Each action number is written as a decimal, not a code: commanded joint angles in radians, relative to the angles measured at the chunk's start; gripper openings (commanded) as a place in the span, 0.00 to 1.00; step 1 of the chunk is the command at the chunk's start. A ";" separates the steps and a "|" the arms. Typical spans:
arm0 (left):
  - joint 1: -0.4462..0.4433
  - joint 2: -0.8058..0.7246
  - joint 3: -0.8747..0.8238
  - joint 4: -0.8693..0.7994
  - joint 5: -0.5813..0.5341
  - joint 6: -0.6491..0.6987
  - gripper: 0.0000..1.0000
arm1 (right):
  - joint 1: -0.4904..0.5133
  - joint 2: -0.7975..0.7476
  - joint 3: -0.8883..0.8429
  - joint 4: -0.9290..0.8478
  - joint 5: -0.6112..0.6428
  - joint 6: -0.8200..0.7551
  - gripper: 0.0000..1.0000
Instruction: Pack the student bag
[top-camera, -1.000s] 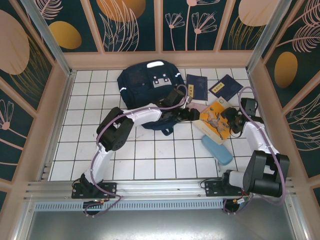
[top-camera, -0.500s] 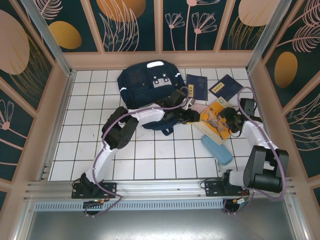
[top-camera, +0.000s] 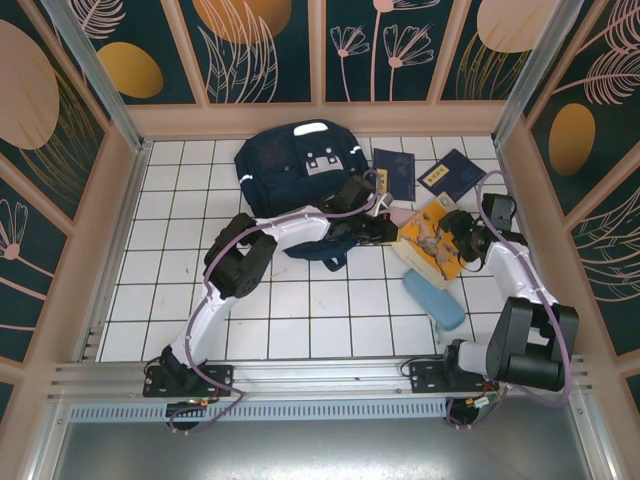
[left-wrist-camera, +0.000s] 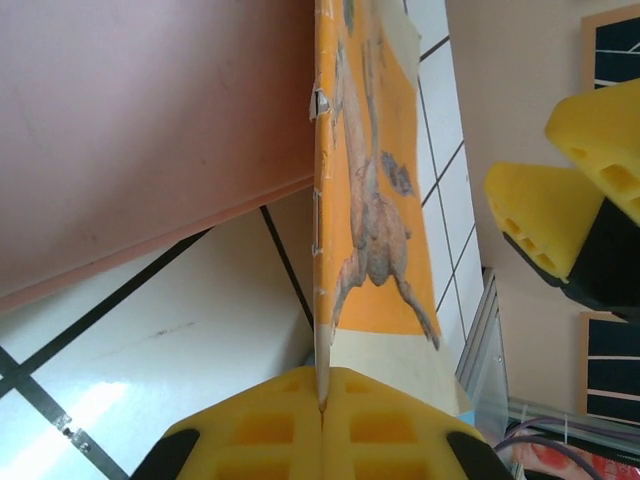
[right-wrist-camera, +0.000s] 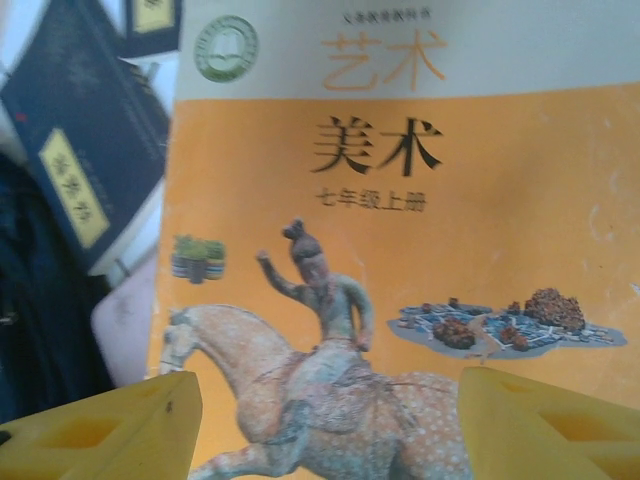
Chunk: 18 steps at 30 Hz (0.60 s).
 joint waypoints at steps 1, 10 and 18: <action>0.037 -0.135 0.028 0.027 -0.044 0.037 0.00 | 0.011 -0.068 0.070 0.021 -0.078 0.021 0.70; 0.153 -0.350 -0.158 0.183 -0.168 -0.078 0.00 | 0.150 -0.094 0.133 0.236 -0.256 0.158 0.75; 0.209 -0.578 -0.518 0.360 -0.513 -0.338 0.00 | 0.388 0.034 0.026 0.697 -0.319 0.484 0.79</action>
